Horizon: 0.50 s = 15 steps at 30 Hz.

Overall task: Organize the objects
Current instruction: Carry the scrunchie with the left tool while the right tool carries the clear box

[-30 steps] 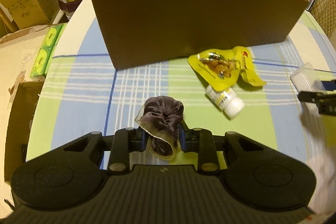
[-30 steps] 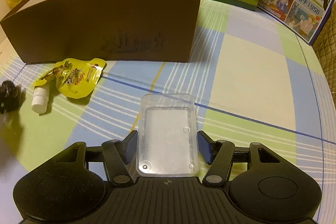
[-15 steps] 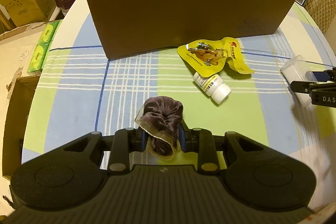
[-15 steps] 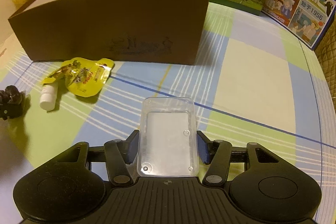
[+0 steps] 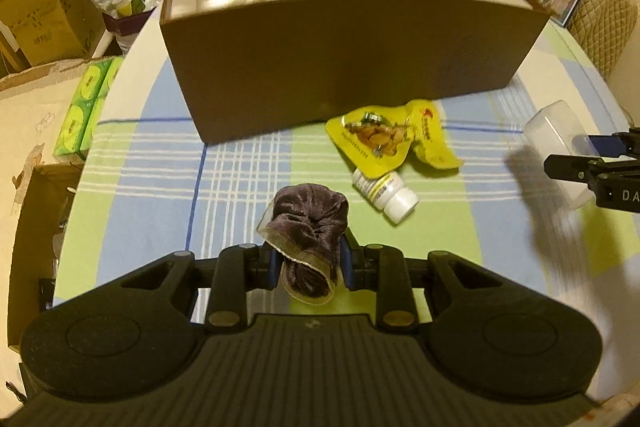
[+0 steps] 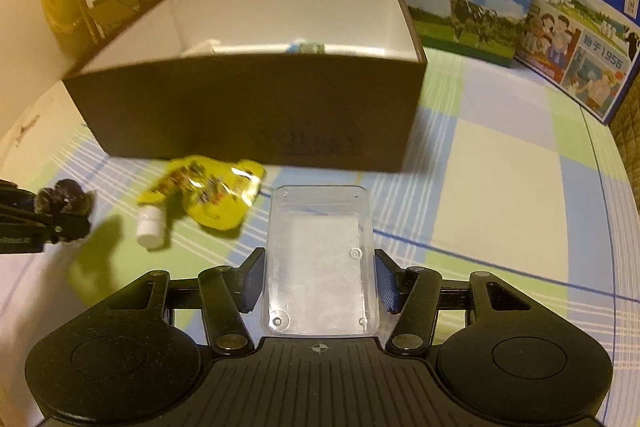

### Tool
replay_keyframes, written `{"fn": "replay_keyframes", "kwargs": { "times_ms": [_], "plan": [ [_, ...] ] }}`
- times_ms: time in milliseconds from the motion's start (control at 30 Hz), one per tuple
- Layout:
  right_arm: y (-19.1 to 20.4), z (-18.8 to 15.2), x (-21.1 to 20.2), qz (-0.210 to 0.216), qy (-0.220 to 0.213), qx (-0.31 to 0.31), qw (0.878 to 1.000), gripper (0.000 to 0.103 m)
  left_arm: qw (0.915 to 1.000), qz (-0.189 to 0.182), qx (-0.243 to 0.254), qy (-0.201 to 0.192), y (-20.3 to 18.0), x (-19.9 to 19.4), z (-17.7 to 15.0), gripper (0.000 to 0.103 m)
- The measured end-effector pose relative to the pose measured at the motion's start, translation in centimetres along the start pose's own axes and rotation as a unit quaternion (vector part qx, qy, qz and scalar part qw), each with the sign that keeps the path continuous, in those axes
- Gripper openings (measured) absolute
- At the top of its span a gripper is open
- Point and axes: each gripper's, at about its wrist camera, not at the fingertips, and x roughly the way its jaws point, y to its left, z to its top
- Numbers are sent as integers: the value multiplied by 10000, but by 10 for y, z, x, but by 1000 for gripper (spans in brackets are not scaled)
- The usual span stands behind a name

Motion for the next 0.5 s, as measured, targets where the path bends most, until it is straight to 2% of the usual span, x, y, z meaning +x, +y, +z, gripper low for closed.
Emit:
{"fn": "replay_keyframes", "kwargs": {
  "times_ms": [500],
  "plan": [
    [12, 43, -33, 449, -596, 57, 9972, 53, 9977, -129, 9, -669, -11, -41, 35, 24]
  ]
}}
